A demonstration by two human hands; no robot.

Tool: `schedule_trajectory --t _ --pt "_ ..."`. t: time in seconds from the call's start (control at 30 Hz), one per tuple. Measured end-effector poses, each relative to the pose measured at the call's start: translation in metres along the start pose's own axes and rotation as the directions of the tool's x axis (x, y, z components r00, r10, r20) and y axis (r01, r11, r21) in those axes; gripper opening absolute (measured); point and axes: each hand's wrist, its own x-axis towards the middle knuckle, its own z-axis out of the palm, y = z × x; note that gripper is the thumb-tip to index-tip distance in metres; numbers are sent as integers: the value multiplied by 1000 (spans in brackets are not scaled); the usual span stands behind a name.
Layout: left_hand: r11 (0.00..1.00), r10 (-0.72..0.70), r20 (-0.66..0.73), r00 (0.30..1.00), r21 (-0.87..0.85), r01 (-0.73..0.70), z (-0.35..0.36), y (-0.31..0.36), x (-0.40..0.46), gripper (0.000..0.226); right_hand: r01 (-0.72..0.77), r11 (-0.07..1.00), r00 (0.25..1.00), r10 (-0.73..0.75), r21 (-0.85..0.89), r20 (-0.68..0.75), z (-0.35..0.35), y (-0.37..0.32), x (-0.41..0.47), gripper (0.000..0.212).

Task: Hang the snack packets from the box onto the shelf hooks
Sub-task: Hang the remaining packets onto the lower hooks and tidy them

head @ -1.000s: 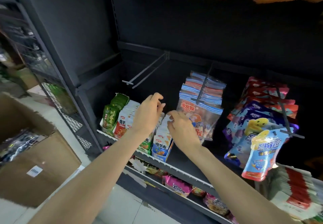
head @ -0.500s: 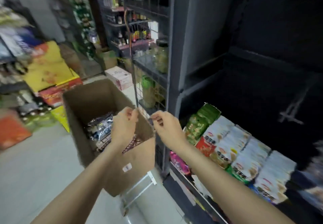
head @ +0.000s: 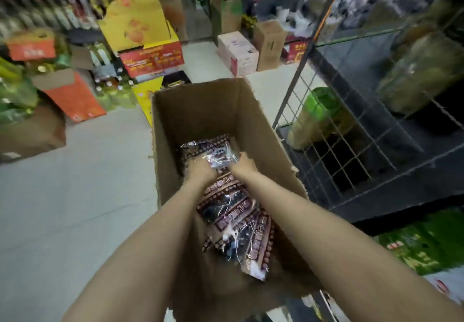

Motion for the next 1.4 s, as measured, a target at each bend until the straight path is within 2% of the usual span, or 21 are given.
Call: schedule_trajectory --t 0.07,0.13,0.2,0.27,0.37,0.4,0.5,0.63,0.73,0.8,0.9,0.97,1.03,1.13,1.23,1.27,1.33,1.4 --pt "996 -60 14 998 -59 60 10 -2 22 42 -69 997 996 70 -26 53 4 -1 31 53" --pt "983 -131 41 991 -128 135 17 -6 40 58 -119 993 987 117 6 112 12 -4 54 45" --pt "956 -192 102 976 -205 209 24 -11 56 82 -189 981 977 185 31 102 20 -7 66 50" --pt "922 -238 160 958 -273 274 31 -16 68 93 -249 968 967 249 -13 53 28 -4 75 60" --pt "906 -280 180 943 -276 321 37 -19 75 89 -233 970 965 221 71 140 40 1 87 55" --pt "901 -294 175 940 -278 333 38 -19 75 87 -238 967 965 226 87 131 40 1 87 54" --pt "867 -339 170 925 -325 378 36 -16 76 76 -241 969 970 242 52 -20 34 -3 83 54" --pt "821 -345 89 934 -454 346 29 -10 71 60 -132 978 987 145 159 -73 30 -19 72 38" --pt "798 -371 25 928 -503 332 17 -4 61 54 -38 993 991 52 112 -123 21 -33 52 19" --pt "832 -308 -56 950 -499 241 3 2 51 56 78 997 979 -81 -24 -189 8 -43 36 6" --pt "900 -56 -189 980 -434 -32 -29 14 34 71 217 954 933 -265 -208 -243 -14 -51 6 13" --pt "907 117 -167 979 -384 -174 -53 20 16 80 262 929 909 -328 -261 -258 -28 -53 -19 17" --pt "879 277 -81 958 -381 -286 -74 21 -9 83 295 918 883 -369 -266 -292 -41 -54 -47 18" --pt "823 440 19 898 -409 -394 -97 9 -46 94 371 908 834 -419 -197 -360 -56 -48 -91 15" --pt "793 529 7 849 -360 -491 -118 -2 -84 63 492 870 774 -461 -46 -434 -69 -37 -142 15" --pt "762 573 -12 820 -361 -537 -125 -2 -98 61 534 846 759 -472 14 -449 -74 -33 -162 17" --pt "694 654 -18 756 -383 -610 -137 -1 -125 62 611 783 741 -518 111 -428 -81 -25 -202 21" --pt "645 720 48 692 -415 -642 -147 2 -163 40 663 728 724 -564 175 -398 -88 -14 -241 18"
